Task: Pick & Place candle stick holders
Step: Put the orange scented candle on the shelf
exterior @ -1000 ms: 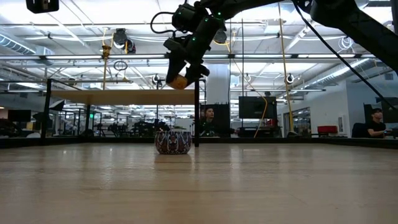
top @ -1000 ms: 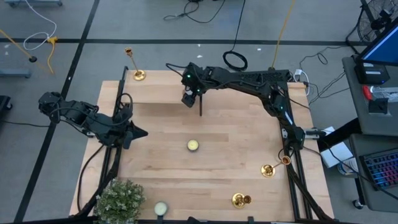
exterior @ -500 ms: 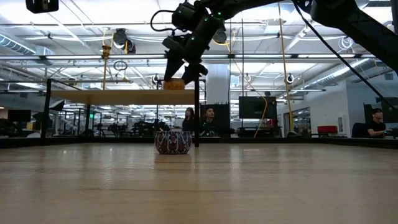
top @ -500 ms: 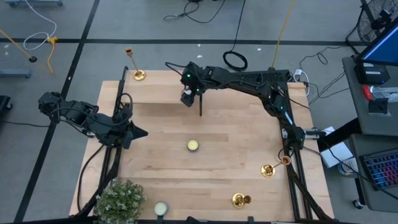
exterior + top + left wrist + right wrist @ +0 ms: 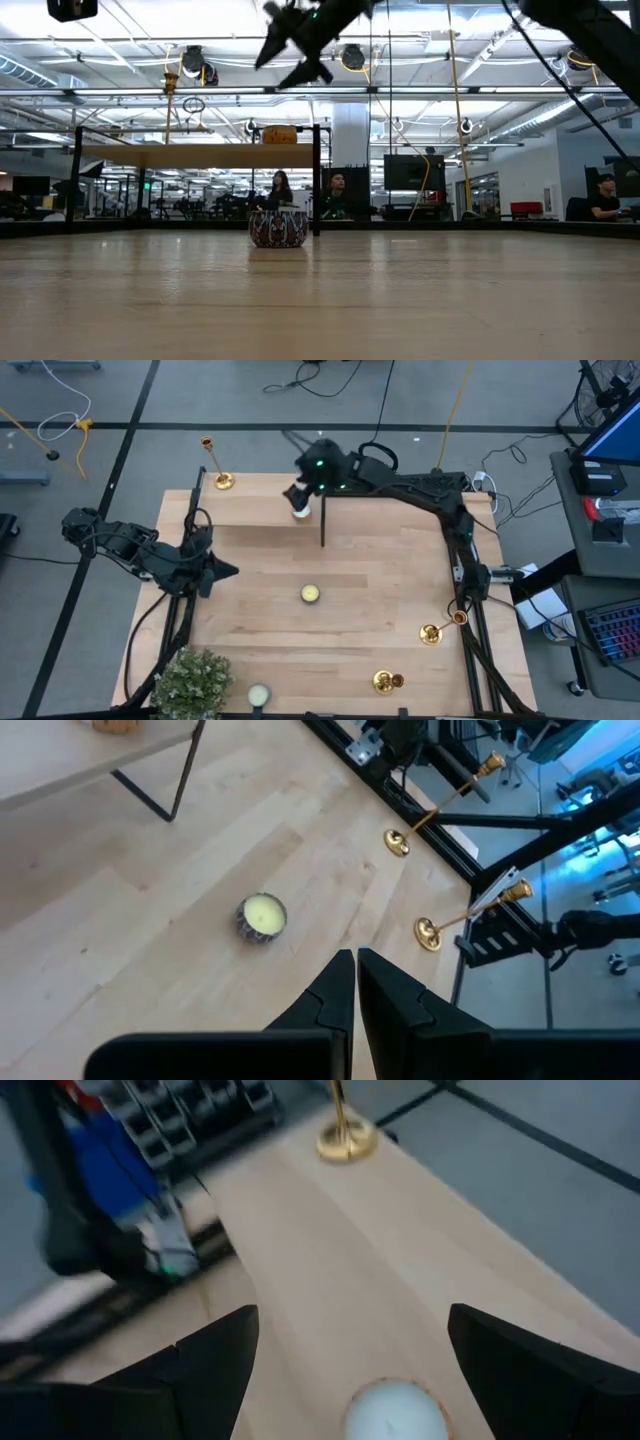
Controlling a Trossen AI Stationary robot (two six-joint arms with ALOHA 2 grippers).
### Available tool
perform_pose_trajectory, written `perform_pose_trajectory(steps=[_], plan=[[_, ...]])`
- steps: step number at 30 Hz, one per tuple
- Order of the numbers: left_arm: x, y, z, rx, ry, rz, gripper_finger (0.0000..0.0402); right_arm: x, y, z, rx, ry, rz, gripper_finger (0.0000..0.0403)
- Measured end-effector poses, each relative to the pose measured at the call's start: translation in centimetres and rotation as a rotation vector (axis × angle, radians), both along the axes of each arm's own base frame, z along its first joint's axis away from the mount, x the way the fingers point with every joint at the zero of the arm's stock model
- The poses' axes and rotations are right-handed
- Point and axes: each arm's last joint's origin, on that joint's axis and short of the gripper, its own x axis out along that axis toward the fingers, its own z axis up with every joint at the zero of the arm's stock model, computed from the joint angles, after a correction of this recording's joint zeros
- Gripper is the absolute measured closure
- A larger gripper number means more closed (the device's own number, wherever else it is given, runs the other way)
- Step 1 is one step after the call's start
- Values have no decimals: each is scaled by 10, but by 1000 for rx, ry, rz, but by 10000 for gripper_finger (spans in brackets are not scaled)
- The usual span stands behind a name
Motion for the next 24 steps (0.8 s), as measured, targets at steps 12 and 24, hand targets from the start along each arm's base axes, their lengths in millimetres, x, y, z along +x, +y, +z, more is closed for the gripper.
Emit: perform_pose_trajectory(steps=[12, 24], plan=[[12, 12, 15, 177, -162, 159, 380, -78, 76, 117, 86, -334, 112, 83], [92, 63, 19, 143, -242, 227, 380, -148, 177, 149, -22, -245, 151, 83]])
